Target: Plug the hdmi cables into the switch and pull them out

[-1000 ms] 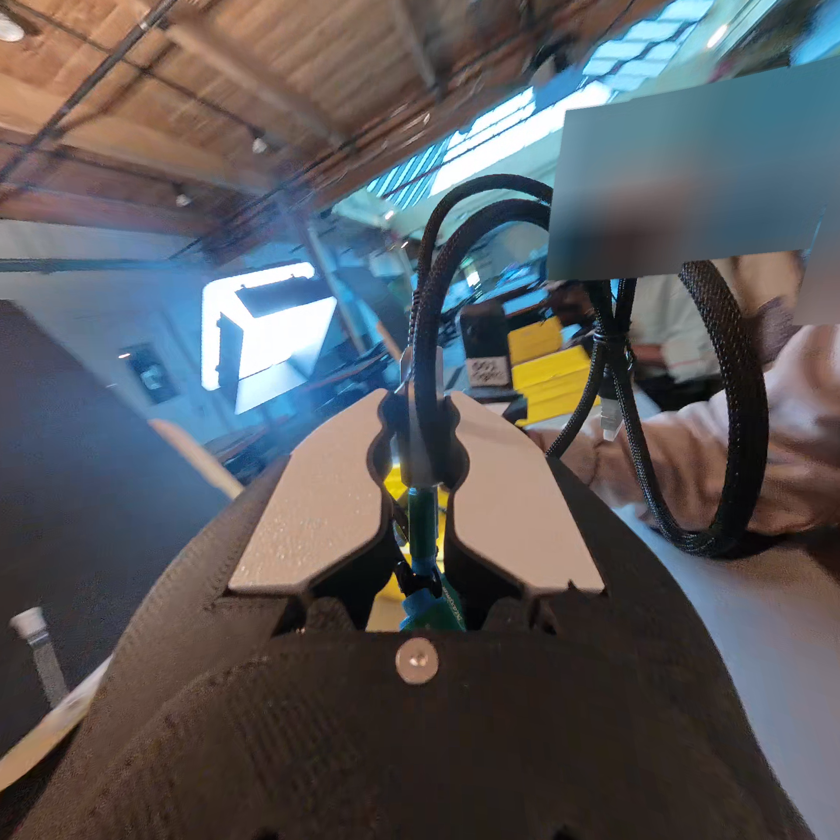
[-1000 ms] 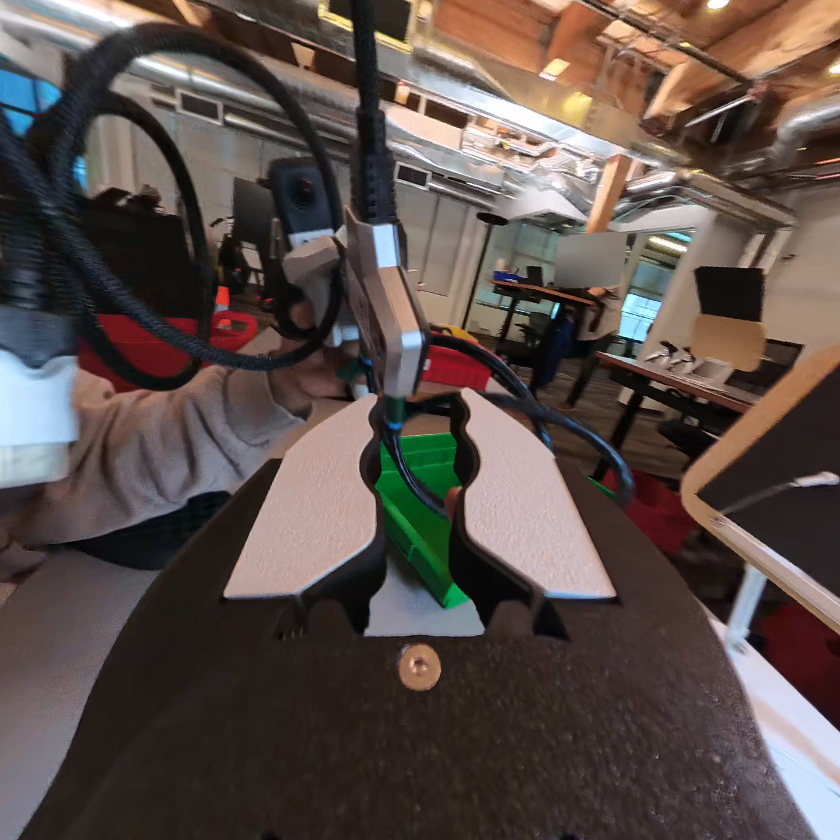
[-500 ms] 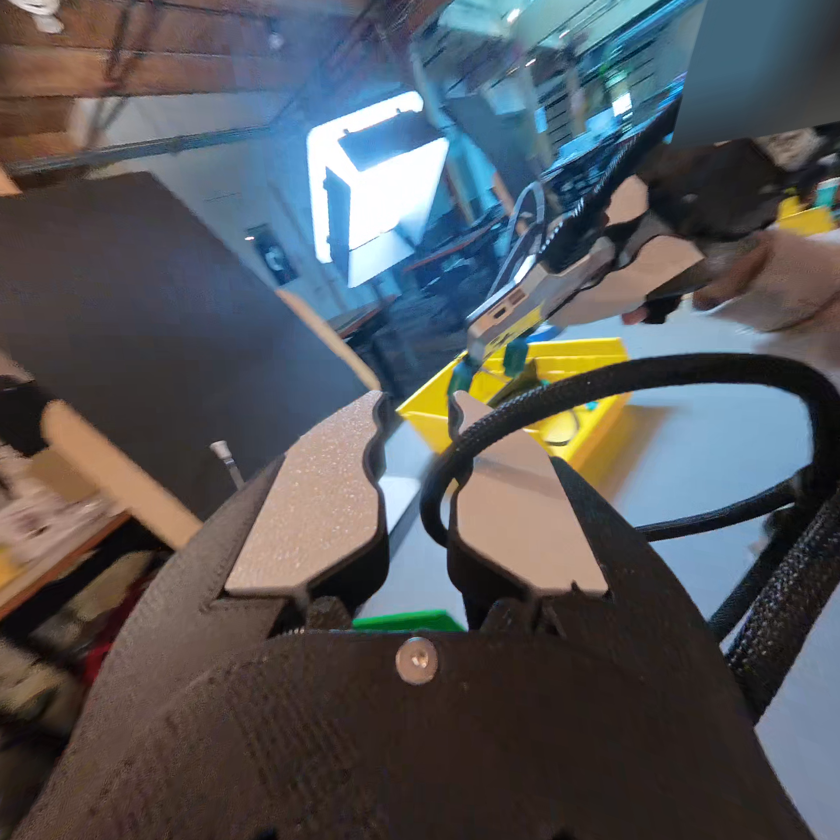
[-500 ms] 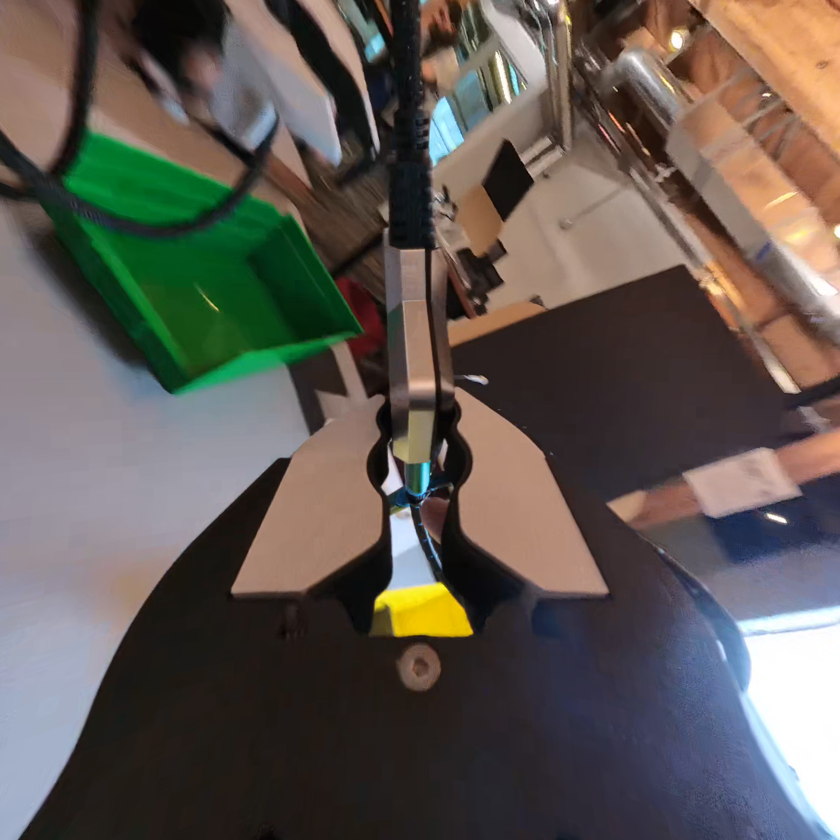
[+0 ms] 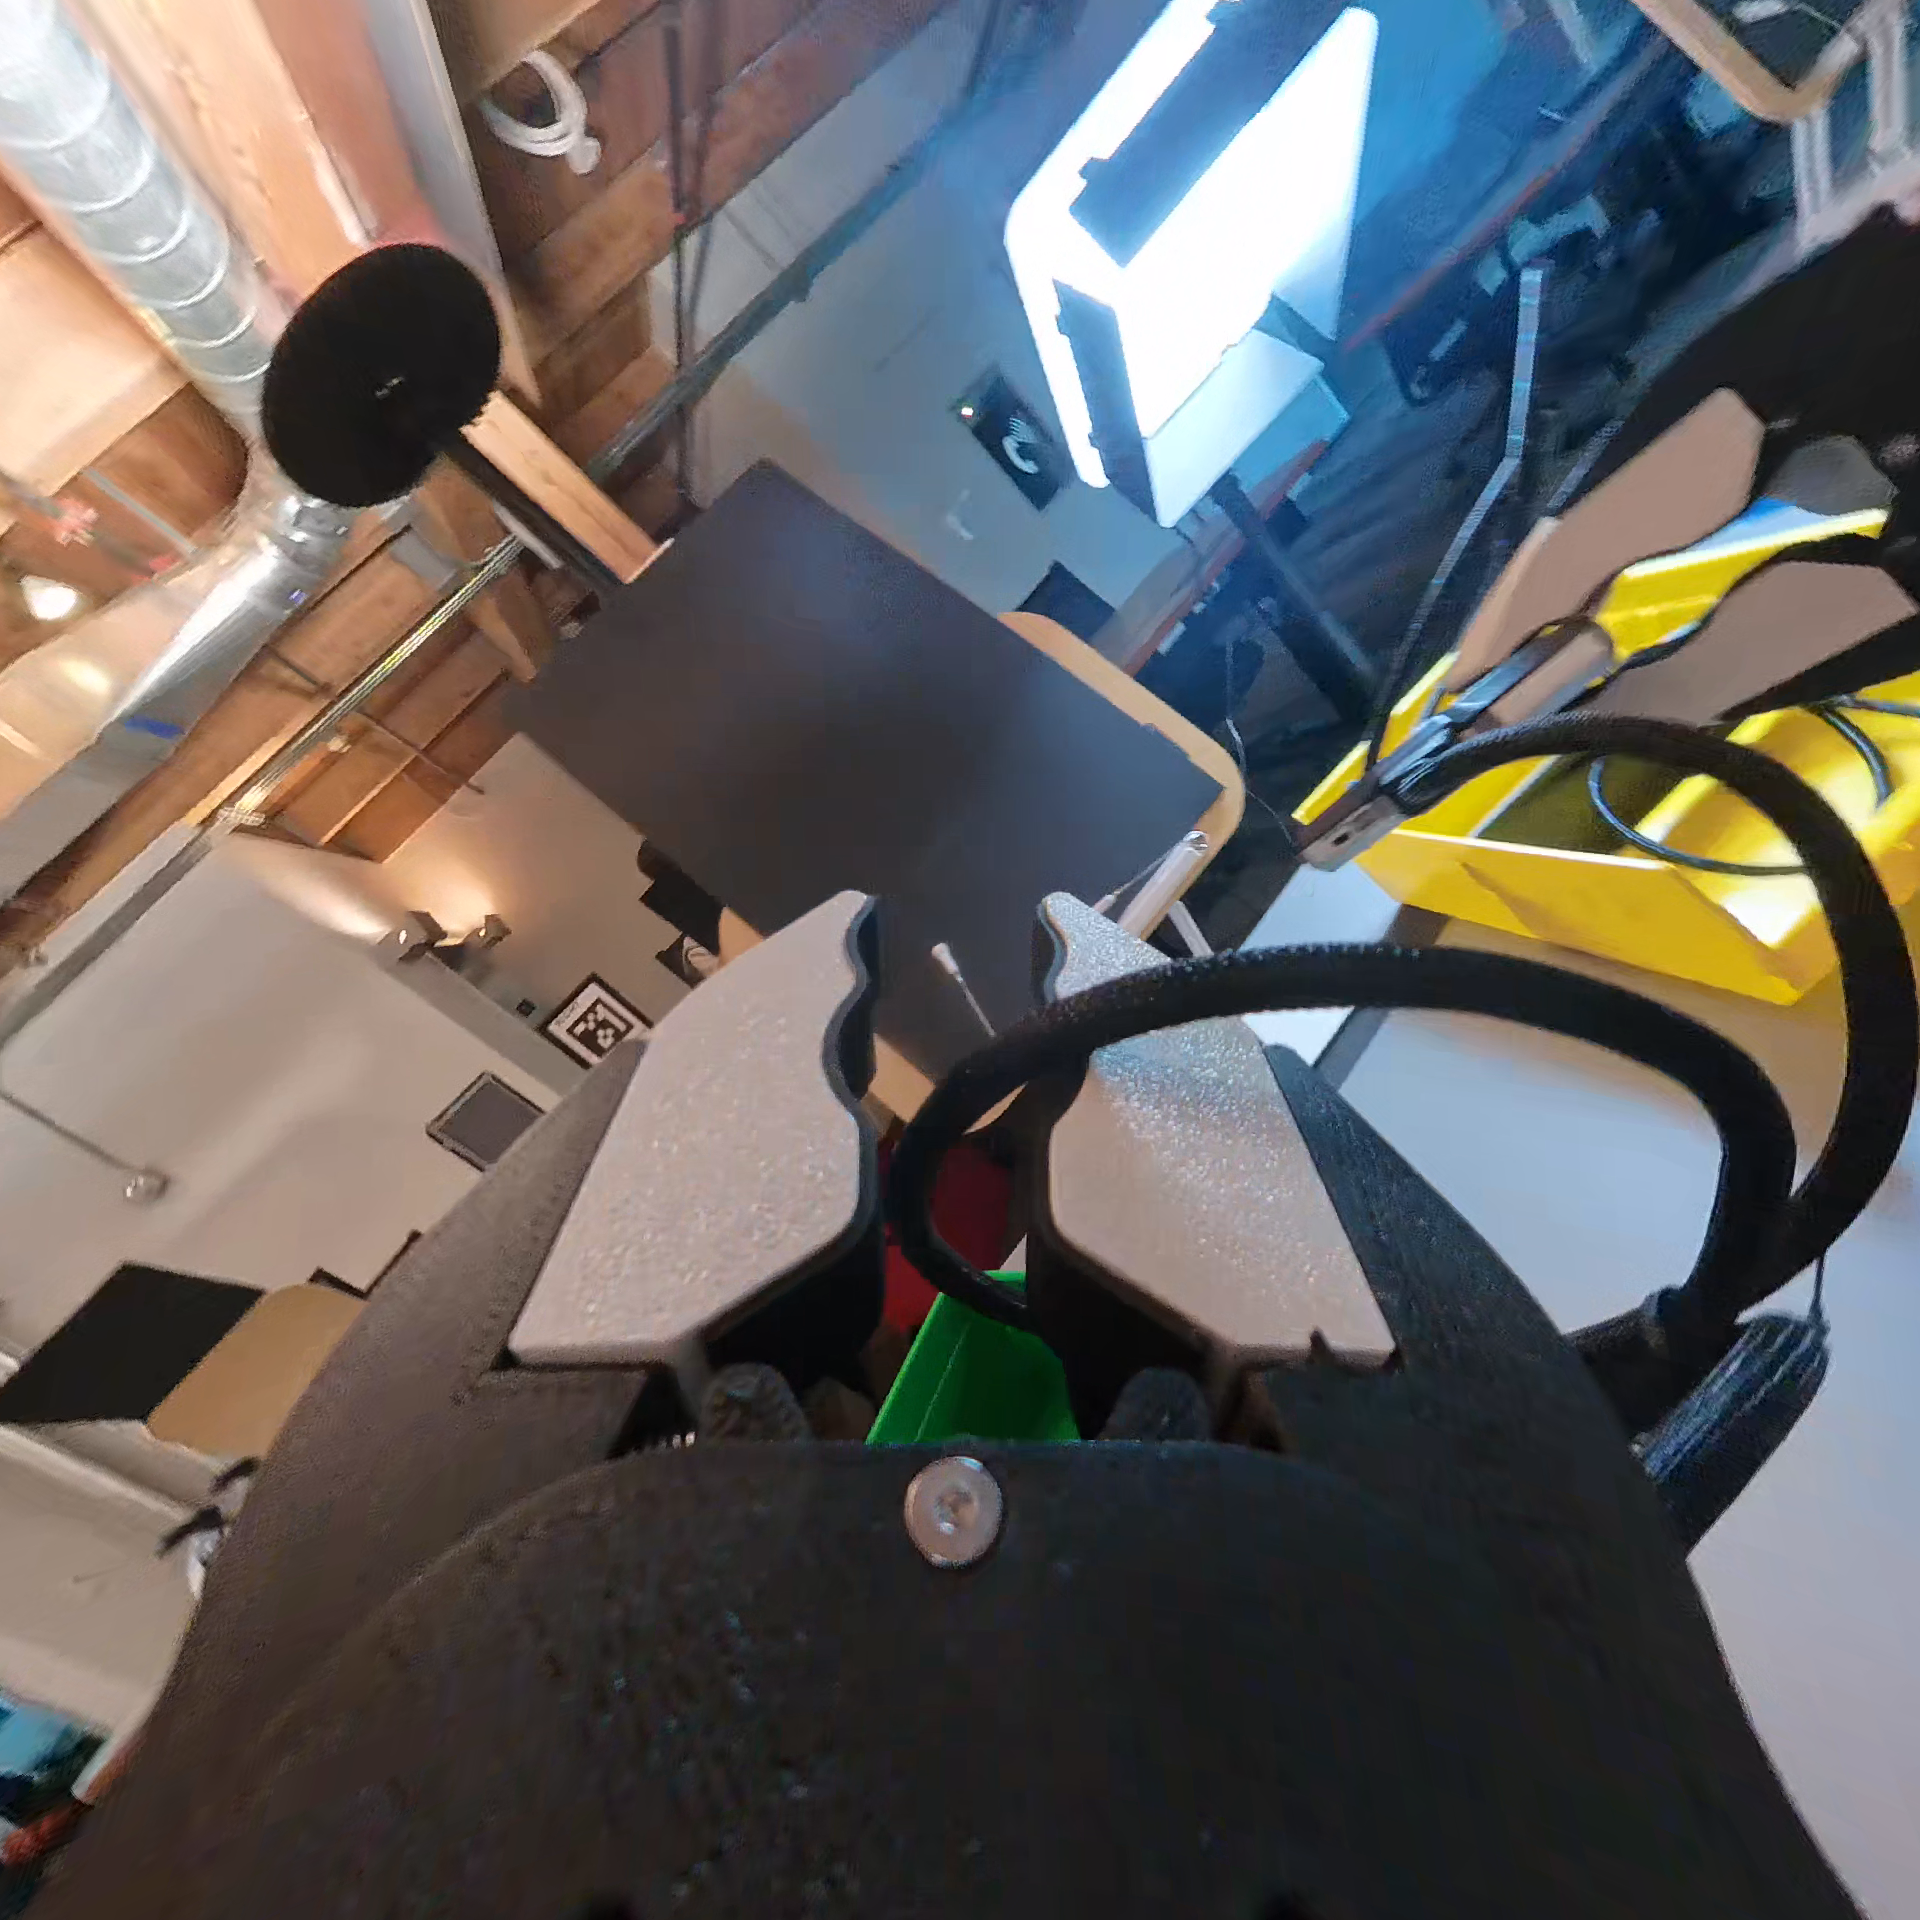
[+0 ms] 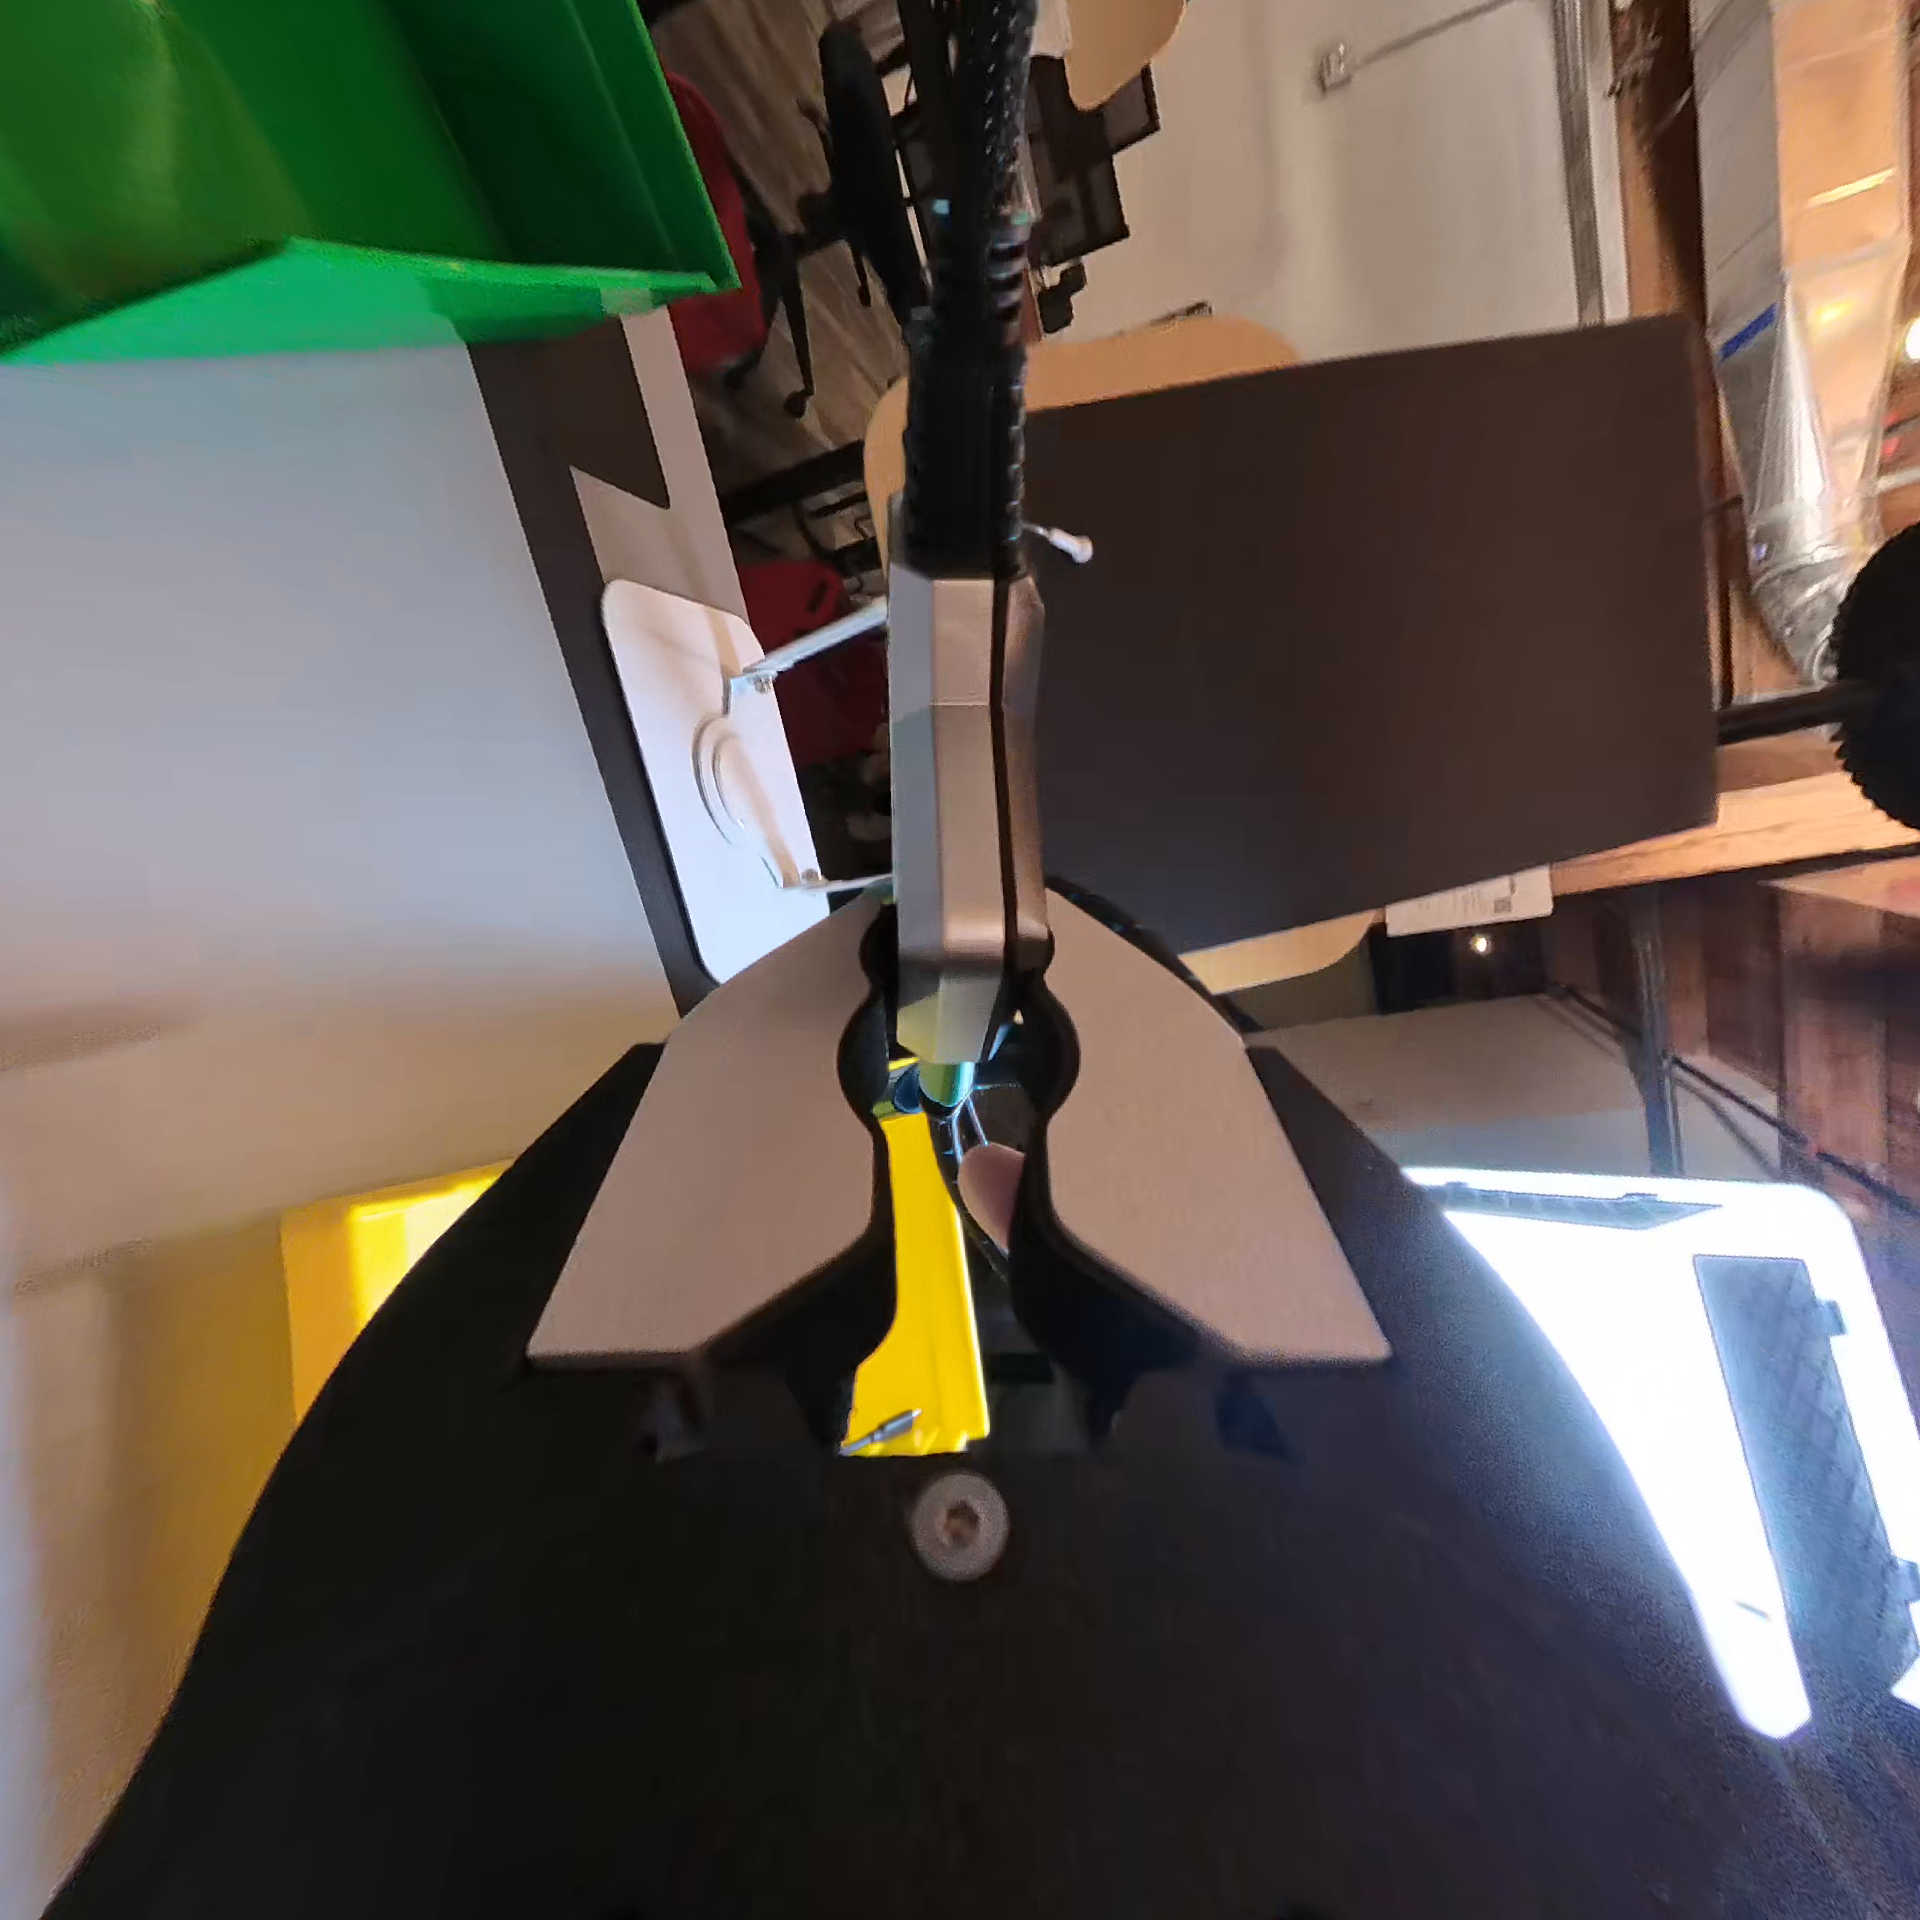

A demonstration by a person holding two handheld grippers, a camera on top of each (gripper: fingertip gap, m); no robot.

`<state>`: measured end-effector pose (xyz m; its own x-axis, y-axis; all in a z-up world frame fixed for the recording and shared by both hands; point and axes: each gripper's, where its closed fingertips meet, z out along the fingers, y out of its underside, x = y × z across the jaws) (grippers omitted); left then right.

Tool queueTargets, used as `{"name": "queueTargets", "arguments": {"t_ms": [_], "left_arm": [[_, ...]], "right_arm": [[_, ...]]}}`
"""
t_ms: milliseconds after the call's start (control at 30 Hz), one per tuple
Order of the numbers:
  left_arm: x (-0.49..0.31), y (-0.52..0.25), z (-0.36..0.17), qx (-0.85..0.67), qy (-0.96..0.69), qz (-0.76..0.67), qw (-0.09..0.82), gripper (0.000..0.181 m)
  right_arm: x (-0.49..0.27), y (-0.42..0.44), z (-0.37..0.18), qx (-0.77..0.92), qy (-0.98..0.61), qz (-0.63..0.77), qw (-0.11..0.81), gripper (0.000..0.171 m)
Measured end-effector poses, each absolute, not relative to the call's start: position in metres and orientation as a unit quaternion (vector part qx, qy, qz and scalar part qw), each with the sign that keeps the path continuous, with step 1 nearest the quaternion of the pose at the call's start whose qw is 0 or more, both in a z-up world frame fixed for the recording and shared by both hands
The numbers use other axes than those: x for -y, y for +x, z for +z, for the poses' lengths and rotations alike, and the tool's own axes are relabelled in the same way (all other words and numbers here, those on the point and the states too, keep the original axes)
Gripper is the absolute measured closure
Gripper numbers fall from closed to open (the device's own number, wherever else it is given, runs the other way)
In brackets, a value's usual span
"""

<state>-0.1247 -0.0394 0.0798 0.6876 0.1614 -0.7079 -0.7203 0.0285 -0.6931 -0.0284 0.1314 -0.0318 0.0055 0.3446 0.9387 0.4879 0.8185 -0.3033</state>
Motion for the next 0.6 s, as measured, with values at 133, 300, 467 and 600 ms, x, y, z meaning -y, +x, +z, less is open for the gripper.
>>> {"name": "queueTargets", "arguments": {"t_ms": [133, 300, 467, 600], "left_arm": [[0.057, -0.164, 0.086, -0.173, -0.621, 0.313, 0.697, 0.152], [0.041, -0.177, 0.036, -0.21, -0.703, 0.27, 0.623, 0.147], [0.012, -0.157, -0.041, -0.314, -0.778, 0.228, 0.494, 0.148], [0.015, -0.157, -0.081, -0.343, -0.819, 0.208, 0.41, 0.145]], "right_arm": [[-0.151, -0.018, -0.026, 0.69, -0.323, -0.054, 0.645, 0.151], [-0.167, -0.003, -0.016, 0.675, -0.343, -0.056, 0.65, 0.151], [-0.163, -0.003, -0.017, 0.683, -0.336, -0.055, 0.646, 0.151], [-0.167, -0.003, -0.021, 0.687, -0.344, -0.062, 0.637, 0.151]]}}
